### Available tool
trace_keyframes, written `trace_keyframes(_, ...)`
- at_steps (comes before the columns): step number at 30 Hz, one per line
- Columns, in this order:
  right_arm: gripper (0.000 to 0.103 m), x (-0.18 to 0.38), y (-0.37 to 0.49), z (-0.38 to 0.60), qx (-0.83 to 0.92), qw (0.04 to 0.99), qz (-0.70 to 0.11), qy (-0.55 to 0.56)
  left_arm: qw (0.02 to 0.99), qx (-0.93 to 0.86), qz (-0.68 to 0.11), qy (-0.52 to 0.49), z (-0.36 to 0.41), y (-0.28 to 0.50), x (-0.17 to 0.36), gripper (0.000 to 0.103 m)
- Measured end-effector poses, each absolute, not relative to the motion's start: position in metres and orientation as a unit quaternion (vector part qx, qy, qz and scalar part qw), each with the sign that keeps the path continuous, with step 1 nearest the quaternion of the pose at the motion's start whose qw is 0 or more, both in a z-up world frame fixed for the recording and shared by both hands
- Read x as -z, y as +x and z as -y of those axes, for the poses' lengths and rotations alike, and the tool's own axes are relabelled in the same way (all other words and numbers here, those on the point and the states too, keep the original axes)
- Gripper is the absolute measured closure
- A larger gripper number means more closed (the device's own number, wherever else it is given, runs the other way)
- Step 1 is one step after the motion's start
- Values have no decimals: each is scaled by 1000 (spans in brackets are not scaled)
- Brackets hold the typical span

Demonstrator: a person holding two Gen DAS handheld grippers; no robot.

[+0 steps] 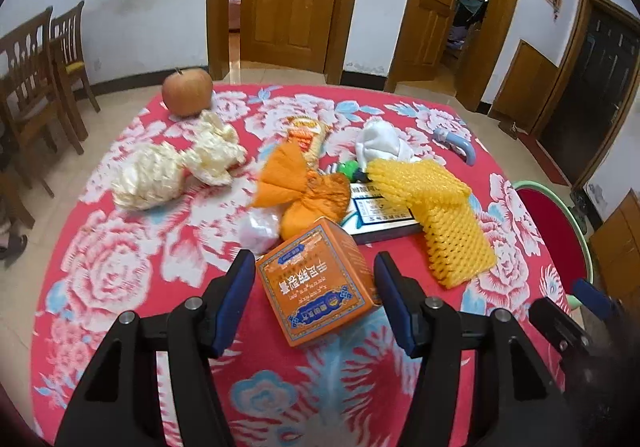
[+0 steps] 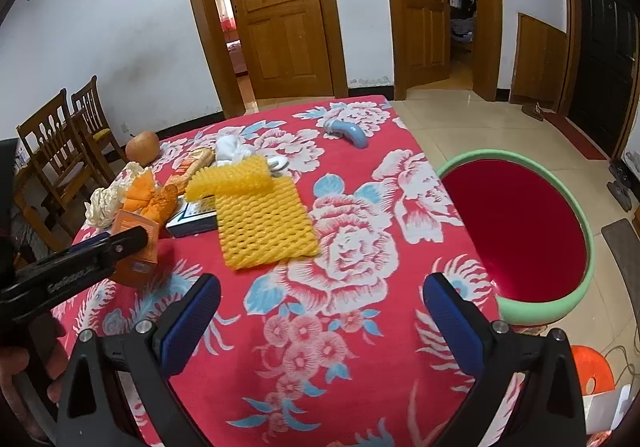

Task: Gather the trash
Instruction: 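Reach the left gripper to the orange snack box and close on it, then lift the orange box with the left gripper while the right gripper grasps the yellow foam net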

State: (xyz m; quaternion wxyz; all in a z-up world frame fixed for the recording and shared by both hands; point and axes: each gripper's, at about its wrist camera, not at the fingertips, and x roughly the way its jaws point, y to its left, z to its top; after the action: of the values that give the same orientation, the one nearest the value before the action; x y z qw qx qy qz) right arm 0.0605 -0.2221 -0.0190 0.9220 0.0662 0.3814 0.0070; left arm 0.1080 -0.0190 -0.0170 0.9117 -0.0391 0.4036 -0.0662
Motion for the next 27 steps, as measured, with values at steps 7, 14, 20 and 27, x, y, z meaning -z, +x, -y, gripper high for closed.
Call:
trace_keyframes(7, 0, 21, 72, 198, -4, 915, -398, 60, 926, 58, -374, -12, -9, 107, 8, 41)
trace_keyframes(14, 0, 21, 95, 180, 14, 912, -406, 65, 929, 74, -362, -24, -27, 110, 12, 41)
trace_keyframes(20, 0, 35, 121, 164, 15, 897, -440, 41, 920, 116, -371, -38, -28, 114, 16, 41)
trace_keyframes(27, 8, 49, 135, 160, 34, 888, -458, 5, 919, 122, -372, -42, -24, 113, 19, 41)
